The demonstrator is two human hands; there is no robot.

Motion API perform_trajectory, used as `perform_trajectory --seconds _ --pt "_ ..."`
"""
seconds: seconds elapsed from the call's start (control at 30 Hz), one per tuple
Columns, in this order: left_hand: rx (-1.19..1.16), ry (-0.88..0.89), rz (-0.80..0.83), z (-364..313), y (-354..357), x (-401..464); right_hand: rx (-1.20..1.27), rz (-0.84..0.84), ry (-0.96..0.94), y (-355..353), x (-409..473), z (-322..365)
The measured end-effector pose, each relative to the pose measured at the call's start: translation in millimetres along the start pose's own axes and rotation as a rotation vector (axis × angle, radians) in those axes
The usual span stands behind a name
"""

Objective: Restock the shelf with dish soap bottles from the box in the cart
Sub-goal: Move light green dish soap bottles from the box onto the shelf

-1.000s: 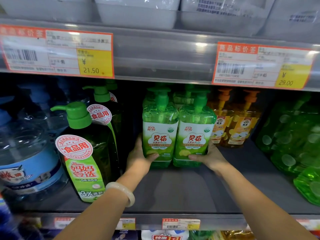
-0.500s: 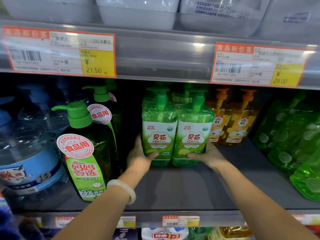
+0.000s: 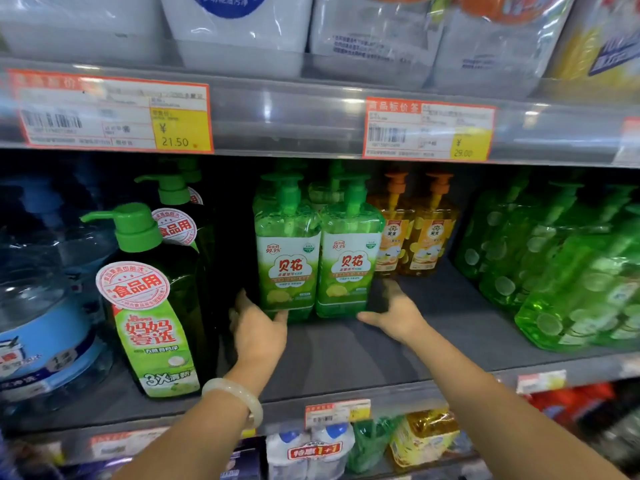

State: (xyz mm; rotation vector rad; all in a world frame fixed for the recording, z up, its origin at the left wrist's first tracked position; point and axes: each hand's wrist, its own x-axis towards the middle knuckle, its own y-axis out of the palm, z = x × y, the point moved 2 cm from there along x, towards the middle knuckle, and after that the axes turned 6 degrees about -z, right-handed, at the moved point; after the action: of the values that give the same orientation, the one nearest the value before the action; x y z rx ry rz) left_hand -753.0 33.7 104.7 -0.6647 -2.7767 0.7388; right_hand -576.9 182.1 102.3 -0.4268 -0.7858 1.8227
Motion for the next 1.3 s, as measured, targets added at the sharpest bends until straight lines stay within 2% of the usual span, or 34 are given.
perform_trajectory --seconds 0.1,0.3,0.5,0.57,0.7,0.83,1.0,1.17,1.3 --pt "0.021 0.147 -0.023 -4 0 -36 -0.111 -0.038 -0.013 -13 -24 -4" --pt "0.158 0.612 0.338 -23 39 -98 -0.174 -0.152 -0.086 -29 -89 -13" --pt "0.404 0.892 0.622 -23 83 -174 -0.313 -0.157 -0.064 -53 -167 -68" --pt "0.499 0.968 0.709 -24 96 -202 -0.382 -0.132 -0.030 -67 -191 -92" --pt "0.654 1.139 0.776 -32 121 -264 -0.530 -0.042 0.163 -101 -242 -144" --pt "0.735 1.202 0.881 -42 143 -345 -0.596 0.018 0.295 -146 -305 -192" --pt "0.791 1.266 0.988 -56 169 -465 -0.593 -0.026 0.427 -211 -392 -255" --pt "0.803 1.203 1.087 -67 193 -562 -0.593 0.031 0.575 -268 -464 -318" --pt "0.850 1.169 1.132 -72 212 -604 -0.550 0.039 0.650 -298 -492 -357"
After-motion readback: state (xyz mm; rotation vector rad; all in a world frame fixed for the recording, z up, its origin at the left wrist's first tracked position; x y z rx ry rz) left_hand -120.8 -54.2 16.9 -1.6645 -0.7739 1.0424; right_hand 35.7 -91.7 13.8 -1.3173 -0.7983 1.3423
